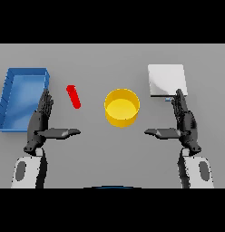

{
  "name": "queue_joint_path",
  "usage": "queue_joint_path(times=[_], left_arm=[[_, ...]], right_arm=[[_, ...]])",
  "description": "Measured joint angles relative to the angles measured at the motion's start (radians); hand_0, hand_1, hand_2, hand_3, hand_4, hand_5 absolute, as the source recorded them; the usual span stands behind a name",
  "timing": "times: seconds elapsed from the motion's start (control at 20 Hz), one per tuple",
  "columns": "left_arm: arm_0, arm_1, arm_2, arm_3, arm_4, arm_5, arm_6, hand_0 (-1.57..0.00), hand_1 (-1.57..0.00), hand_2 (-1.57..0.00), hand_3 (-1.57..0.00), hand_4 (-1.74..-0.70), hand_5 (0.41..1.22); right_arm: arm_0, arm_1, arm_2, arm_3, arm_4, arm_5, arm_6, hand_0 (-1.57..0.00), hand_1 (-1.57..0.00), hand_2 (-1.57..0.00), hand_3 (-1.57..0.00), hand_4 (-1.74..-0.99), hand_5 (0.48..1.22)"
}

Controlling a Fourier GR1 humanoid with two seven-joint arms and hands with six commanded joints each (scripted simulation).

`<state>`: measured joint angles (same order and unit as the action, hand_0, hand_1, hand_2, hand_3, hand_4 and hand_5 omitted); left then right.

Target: Pick up the red beaker and tilt it to pour out 1 green nut into yellow bowl. Pick up the yellow bowl and place it on the metallic measuring scale.

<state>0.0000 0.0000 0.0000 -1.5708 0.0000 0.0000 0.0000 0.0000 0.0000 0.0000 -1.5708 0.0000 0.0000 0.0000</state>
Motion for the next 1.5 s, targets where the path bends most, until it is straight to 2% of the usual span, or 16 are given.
queue_joint_path(times=[0.3,0.35,0.4,0.45,0.6,0.65,0.7,0.9,1.05,1.2,1.25,1.5], left_arm=[[0.008,-0.011,-0.014,-0.009,-0.011,0.005,-0.002,0.00,0.00,0.00,0.00,-1.20,0.652],[0.042,0.019,-0.047,-0.045,-0.064,0.002,-0.017,0.00,0.00,0.00,0.00,-1.21,0.649],[0.073,0.040,-0.064,-0.081,-0.086,-0.005,-0.015,0.00,0.00,0.00,0.00,-1.21,0.650],[0.096,0.049,-0.085,-0.109,-0.107,-0.011,-0.008,0.00,0.00,0.00,0.00,-1.22,0.654],[0.092,0.048,-0.116,-0.145,-0.143,-0.004,0.060,0.00,0.00,0.00,0.00,-1.23,0.661],[0.092,0.057,-0.114,-0.158,-0.142,-0.006,0.047,0.00,0.00,0.00,0.00,-1.23,0.662],[0.104,0.053,-0.124,-0.163,-0.148,-0.009,0.046,0.00,0.00,0.00,0.00,-1.24,0.668],[0.017,0.046,-0.115,-0.068,-0.146,-0.019,0.088,0.00,0.00,0.00,0.00,-1.33,0.713],[-0.051,0.033,-0.106,0.014,-0.150,-0.016,0.076,0.00,0.00,0.00,0.00,-1.38,0.738],[-0.129,0.034,-0.081,0.108,-0.155,-0.006,0.067,0.00,0.00,0.00,0.00,-1.38,0.738],[-0.147,0.041,-0.068,0.146,-0.156,-0.005,0.062,0.00,0.00,0.00,0.00,-1.37,0.733],[-0.262,0.038,-0.016,0.335,-0.142,-0.004,0.018,0.00,0.00,0.00,0.00,-1.33,0.714]], right_arm=[[-0.014,-0.006,-0.008,0.017,-0.005,0.004,0.004,0.00,0.00,0.00,0.00,-1.245,0.681],[0.033,-0.046,0.036,-0.029,0.097,-0.015,-0.097,0.00,0.00,0.00,0.00,-1.242,0.678],[0.062,-0.068,0.064,-0.064,0.159,-0.030,-0.127,0.00,0.00,0.00,0.00,-1.239,0.679],[0.084,-0.078,0.085,-0.086,0.202,-0.038,-0.134,0.00,0.00,0.00,0.00,-1.235,0.679],[0.107,-0.087,0.110,-0.128,0.245,-0.044,-0.099,0.00,0.00,0.00,0.00,-1.241,0.680],[0.106,-0.079,0.120,-0.134,0.245,-0.039,-0.107,0.00,0.00,0.00,0.00,-1.245,0.681],[0.098,-0.086,0.112,-0.141,0.237,-0.037,-0.091,0.00,0.00,0.00,0.00,-1.250,0.681],[0.109,-0.078,0.112,-0.144,0.198,-0.008,-0.096,0.00,0.00,0.00,0.00,-1.280,0.679],[0.108,-0.068,0.114,-0.138,0.195,-0.007,-0.108,0.00,0.00,0.00,0.00,-1.304,0.678],[0.109,-0.073,0.101,-0.142,0.187,-0.012,-0.102,0.00,0.00,0.00,0.00,-1.321,0.683],[0.119,-0.071,0.097,-0.147,0.176,-0.010,-0.117,0.00,0.00,0.00,0.00,-1.329,0.685],[0.119,-0.077,0.093,-0.158,0.170,-0.006,-0.089,0.00,0.00,0.00,0.00,-1.338,0.688]])
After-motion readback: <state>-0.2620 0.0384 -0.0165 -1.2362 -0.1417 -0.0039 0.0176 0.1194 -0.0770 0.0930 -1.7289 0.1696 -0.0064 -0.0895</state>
